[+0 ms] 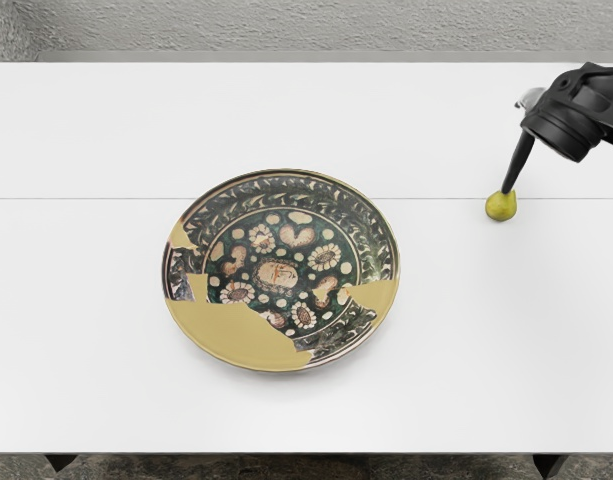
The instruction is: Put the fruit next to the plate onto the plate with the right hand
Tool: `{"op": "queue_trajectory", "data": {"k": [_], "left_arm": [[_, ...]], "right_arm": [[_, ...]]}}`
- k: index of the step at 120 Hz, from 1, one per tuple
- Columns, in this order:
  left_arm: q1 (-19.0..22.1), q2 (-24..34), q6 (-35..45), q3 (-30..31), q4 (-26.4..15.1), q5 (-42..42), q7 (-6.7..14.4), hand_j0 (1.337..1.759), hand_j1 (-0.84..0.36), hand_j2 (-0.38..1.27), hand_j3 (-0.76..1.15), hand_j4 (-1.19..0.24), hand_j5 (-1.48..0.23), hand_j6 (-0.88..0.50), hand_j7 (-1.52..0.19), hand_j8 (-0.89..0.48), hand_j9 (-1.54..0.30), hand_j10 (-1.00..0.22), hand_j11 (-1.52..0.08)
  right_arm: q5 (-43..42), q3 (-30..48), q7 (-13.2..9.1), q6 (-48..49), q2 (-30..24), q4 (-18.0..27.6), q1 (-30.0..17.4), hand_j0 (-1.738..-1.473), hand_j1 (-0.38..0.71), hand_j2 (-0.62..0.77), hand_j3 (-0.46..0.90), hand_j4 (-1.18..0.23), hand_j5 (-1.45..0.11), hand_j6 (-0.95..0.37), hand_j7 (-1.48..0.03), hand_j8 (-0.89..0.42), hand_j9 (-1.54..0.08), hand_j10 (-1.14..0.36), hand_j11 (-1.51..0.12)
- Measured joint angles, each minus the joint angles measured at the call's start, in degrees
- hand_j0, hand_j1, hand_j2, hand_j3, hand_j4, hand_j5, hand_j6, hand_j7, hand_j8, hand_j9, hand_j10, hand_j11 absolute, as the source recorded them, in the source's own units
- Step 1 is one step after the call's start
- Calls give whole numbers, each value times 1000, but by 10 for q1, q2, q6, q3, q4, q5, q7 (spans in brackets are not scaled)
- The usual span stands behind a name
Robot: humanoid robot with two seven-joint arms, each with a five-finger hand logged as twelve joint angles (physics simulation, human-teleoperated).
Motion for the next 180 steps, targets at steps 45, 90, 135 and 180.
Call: {"op": "queue_trajectory", "data": {"k": [45, 90, 135, 180], "left_arm": [[0, 0, 0, 0, 0, 0, 0, 1658, 344, 1, 0, -4, -5, -4, -5, -4, -5, -4, -5], [0, 0, 0, 0, 0, 0, 0, 1658, 344, 1, 0, -4, -5, -4, -5, -4, -5, -4, -5], [0, 0, 0, 0, 0, 0, 0, 1658, 344, 1, 0, -4, -5, -4, -5, -4, -5, -4, -5], [0, 0, 0, 0, 0, 0, 0, 1658, 344, 1, 0, -4, -5, -4, -5, -4, -5, -4, -5]], "right_arm": [[-65, 74, 0, -47, 33, -69, -120, -1658, -317, -4, 0, -30, -36, -31, -36, -30, -36, -30, -36], [-73, 131, 0, -52, 43, -112, -168, -1658, -315, -5, 0, -32, -39, -33, -38, -32, -38, -31, -38], [-72, 185, 0, -81, 65, -161, -204, -1658, -311, -5, 0, -35, -43, -36, -42, -35, -42, -34, -42], [-72, 203, 0, -86, 70, -175, -215, -1658, -169, -29, 0, -153, -197, -154, -196, -154, -197, -153, -196]]}}
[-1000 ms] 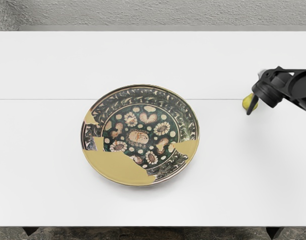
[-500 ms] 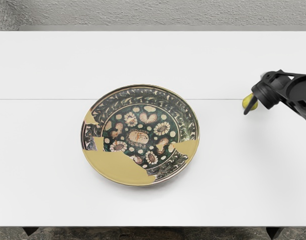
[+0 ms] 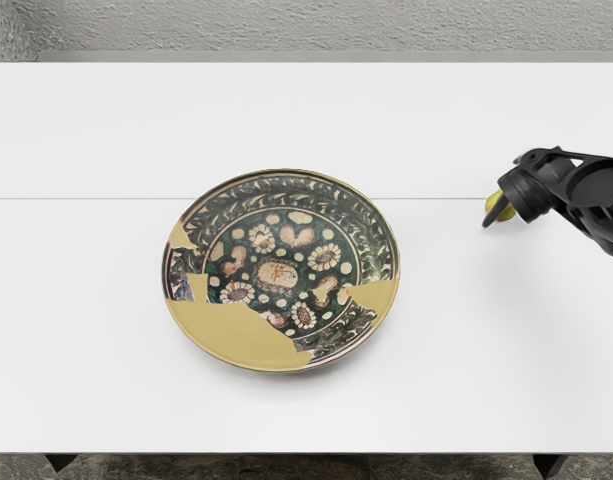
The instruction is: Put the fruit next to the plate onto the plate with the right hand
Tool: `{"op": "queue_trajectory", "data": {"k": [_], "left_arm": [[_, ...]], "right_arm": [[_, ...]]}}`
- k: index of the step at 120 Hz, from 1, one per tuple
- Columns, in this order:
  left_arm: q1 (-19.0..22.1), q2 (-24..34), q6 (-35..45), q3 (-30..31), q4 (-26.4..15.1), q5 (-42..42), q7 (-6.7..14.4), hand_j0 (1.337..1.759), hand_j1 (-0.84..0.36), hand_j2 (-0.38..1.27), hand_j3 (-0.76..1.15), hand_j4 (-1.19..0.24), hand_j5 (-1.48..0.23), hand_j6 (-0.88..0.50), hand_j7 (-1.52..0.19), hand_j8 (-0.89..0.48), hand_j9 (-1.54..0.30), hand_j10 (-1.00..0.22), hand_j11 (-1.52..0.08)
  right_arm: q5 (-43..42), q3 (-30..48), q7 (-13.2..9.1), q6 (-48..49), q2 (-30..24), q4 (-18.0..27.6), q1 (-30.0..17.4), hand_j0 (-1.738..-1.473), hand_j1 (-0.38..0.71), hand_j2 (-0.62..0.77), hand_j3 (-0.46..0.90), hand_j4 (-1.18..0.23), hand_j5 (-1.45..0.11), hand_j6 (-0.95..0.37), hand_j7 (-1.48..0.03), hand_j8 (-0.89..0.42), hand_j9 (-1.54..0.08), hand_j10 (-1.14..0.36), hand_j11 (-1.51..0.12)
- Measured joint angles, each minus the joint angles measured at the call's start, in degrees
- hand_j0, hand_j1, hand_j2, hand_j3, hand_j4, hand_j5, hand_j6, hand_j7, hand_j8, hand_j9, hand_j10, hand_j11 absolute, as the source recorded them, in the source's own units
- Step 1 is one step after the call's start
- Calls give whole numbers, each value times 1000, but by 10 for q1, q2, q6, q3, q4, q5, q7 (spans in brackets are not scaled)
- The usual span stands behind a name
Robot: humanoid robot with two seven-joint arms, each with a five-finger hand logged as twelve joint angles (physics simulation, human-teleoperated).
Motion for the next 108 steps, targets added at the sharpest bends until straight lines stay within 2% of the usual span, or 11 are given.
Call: {"op": "queue_trajectory", "data": {"k": [25, 31, 32, 35, 38, 42, 48, 61, 75, 81, 108], "left_arm": [[0, 0, 0, 0, 0, 0, 0, 1658, 344, 1, 0, -4, -5, -4, -5, -4, -5, -4, -5], [0, 0, 0, 0, 0, 0, 0, 1658, 344, 1, 0, -4, -5, -4, -5, -4, -5, -4, -5], [0, 0, 0, 0, 0, 0, 0, 1658, 344, 1, 0, -4, -5, -4, -5, -4, -5, -4, -5], [0, 0, 0, 0, 0, 0, 0, 1658, 344, 1, 0, -4, -5, -4, -5, -4, -5, -4, -5], [0, 0, 0, 0, 0, 0, 0, 1658, 344, 1, 0, -4, -5, -4, -5, -4, -5, -4, -5], [0, 0, 0, 0, 0, 0, 0, 1658, 344, 1, 0, -4, -5, -4, -5, -4, -5, -4, -5], [0, 0, 0, 0, 0, 0, 0, 1658, 344, 0, 0, -4, -5, -4, -5, -4, -5, -4, -5], [0, 0, 0, 0, 0, 0, 0, 1658, 344, 0, 0, -4, -5, -4, -5, -4, -5, -4, -5], [0, 0, 0, 0, 0, 0, 0, 1658, 345, 0, 0, -4, -5, -4, -5, -4, -5, -4, -5], [0, 0, 0, 0, 0, 0, 0, 1658, 344, 0, 0, -4, -5, -4, -5, -4, -5, -4, -5], [0, 0, 0, 0, 0, 0, 0, 1658, 344, 0, 0, -4, -5, -4, -5, -4, -5, -4, -5]], "right_arm": [[4, 0, 0, 1, 0, -4, 0, -1658, -61, -45, 0, -250, -324, -251, -323, -250, -324, -249, -324], [4, 0, 0, 3, -1, -4, 0, -1657, 42, -49, 0, -352, -464, -356, -459, -353, -463, -351, -463], [4, 1, 0, 3, -1, -3, 0, -1657, 65, -53, 0, -372, -491, -377, -486, -372, -490, -353, -454], [3, 3, 0, 4, -1, -3, -1, -1657, 135, -58, 0, -437, -556, -434, -561, -438, -554, -256, -627], [4, 7, 0, 5, -1, -2, -1, -1657, 194, -102, 0, -487, -626, -485, -627, -490, -624, -303, -671], [1, 12, 0, 7, -1, -2, -3, -1655, 226, -26, 0, -551, -694, -530, -703, -418, -728, -200, -827], [-3, 16, -1, 9, -1, -2, -4, -1653, 260, 28, 1, -628, -787, -496, -797, -388, -828, -150, -911], [-3, 21, -1, 10, -2, -2, -6, -1649, 285, 161, 0, -742, -914, -566, -936, -381, -951, -104, -972], [2, 32, -2, 16, -7, -1, -5, -1648, 274, 222, -2, -808, -997, -654, -1022, -391, -1029, -446, -1062], [4, 40, -2, 21, -8, -1, -4, -1647, 244, 174, 0, -822, -1029, -678, -1047, -402, -1055, -512, -1077], [6, 118, -2, 102, -27, -1, -2, -1647, 281, 262, 0, -842, -1130, -664, -1105, -352, -1120, -466, -1136]]}}
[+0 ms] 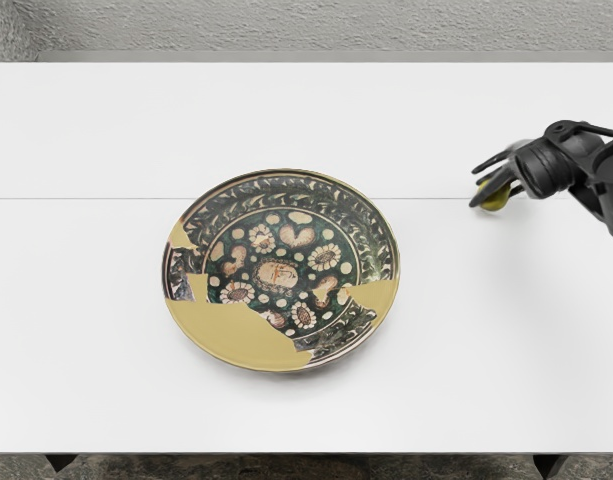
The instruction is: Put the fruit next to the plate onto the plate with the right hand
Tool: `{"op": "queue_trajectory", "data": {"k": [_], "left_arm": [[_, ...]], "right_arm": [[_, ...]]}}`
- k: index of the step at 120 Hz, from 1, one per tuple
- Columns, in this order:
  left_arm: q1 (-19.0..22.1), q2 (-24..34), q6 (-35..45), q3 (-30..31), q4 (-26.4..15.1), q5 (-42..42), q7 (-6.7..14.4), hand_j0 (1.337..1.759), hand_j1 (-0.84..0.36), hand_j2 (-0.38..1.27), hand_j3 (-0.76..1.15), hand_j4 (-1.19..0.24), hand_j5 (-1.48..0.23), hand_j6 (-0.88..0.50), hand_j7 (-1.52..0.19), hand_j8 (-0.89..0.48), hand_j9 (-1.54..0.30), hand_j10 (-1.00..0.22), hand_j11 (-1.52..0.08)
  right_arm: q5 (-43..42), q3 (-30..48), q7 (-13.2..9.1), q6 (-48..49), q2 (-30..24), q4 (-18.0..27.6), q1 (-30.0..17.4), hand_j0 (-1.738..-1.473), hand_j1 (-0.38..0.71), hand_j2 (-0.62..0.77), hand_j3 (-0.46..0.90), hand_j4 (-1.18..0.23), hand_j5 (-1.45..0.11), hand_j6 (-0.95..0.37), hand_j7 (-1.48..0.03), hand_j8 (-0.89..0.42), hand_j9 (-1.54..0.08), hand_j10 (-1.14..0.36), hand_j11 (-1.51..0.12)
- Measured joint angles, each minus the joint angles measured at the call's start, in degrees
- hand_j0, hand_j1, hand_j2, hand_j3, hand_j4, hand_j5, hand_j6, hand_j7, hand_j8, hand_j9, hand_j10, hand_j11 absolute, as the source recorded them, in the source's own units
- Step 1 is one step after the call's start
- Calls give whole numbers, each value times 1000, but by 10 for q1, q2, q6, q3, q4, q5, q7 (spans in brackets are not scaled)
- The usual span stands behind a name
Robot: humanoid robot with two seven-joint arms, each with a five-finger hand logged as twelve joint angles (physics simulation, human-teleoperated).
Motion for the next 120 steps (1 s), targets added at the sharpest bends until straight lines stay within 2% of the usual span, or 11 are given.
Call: {"op": "queue_trajectory", "data": {"k": [17, 33, 46, 55, 56, 67, 89, 105, 120], "left_arm": [[0, 0, 0, 0, 0, 0, 0, 1658, 345, 0, 0, -4, -5, -4, -5, -4, -5, -4, -5], [0, 0, 0, 0, 0, 0, 0, 1658, 345, 0, 0, -4, -5, -4, -5, -4, -5, -4, -5], [0, 0, 0, 0, 0, 0, 0, 1658, 344, 0, 0, -4, -5, -4, -5, -4, -5, -4, -5], [0, 0, 0, 0, 0, 0, 0, 1658, 344, 0, 0, -4, -5, -4, -5, -4, -5, -4, -5], [0, 0, 0, 0, 0, 0, 0, 1658, 344, 0, 0, -4, -5, -4, -5, -4, -5, -4, -5], [0, 0, 0, 0, 0, 0, 0, 1658, 344, 0, 0, -4, -5, -4, -5, -4, -5, -4, -5], [0, 0, 0, 0, 0, 0, 0, 1658, 344, 0, 0, -4, -5, -4, -5, -4, -5, -4, -5], [0, 0, 0, 0, 0, 0, 0, 1658, 344, 1, 0, -4, -5, -4, -5, -4, -5, -4, -5], [0, 0, 0, 0, 0, 0, 0, 1658, 344, 1, 0, -4, -5, -4, -5, -4, -5, -4, -5]], "right_arm": [[1, 89, 0, 94, -1, 6, -2, -1648, 294, 290, 1, -847, -1156, -651, -1120, -348, -1130, -459, -1145], [52, 153, 1, 190, 8, 40, 8, -1648, 289, 285, 1, -846, -1174, -653, -1127, -345, -1150, -458, -1160], [83, 169, 1, 220, 18, 63, 32, -1650, 274, 356, 0, -855, -1164, -718, -1130, -407, -1157, -474, -1168], [92, 174, 1, 228, 30, 81, 39, -1650, 266, 345, 0, -862, -1152, -746, -1131, -424, -1152, -493, -1164], [92, 174, 1, 229, 32, 83, 40, -1650, 258, 287, 0, -863, -1151, -751, -1132, -423, -1152, -491, -1164], [98, 176, 1, 233, 57, 101, 43, -1650, 253, 370, 0, -867, -1144, -795, -1133, -456, -1150, -494, -1158], [101, 174, 2, 236, 84, 111, 42, -1651, 243, 322, 0, -867, -1145, -841, -1132, -455, -1138, -500, -1146], [102, 164, 2, 234, 87, 112, 42, -1655, -5, 168, 0, -484, -637, -470, -631, -265, -634, -290, -639], [103, 163, 2, 234, 86, 118, 42, -1656, -150, 89, 0, -272, -358, -265, -355, -153, -357, -167, -359]]}}
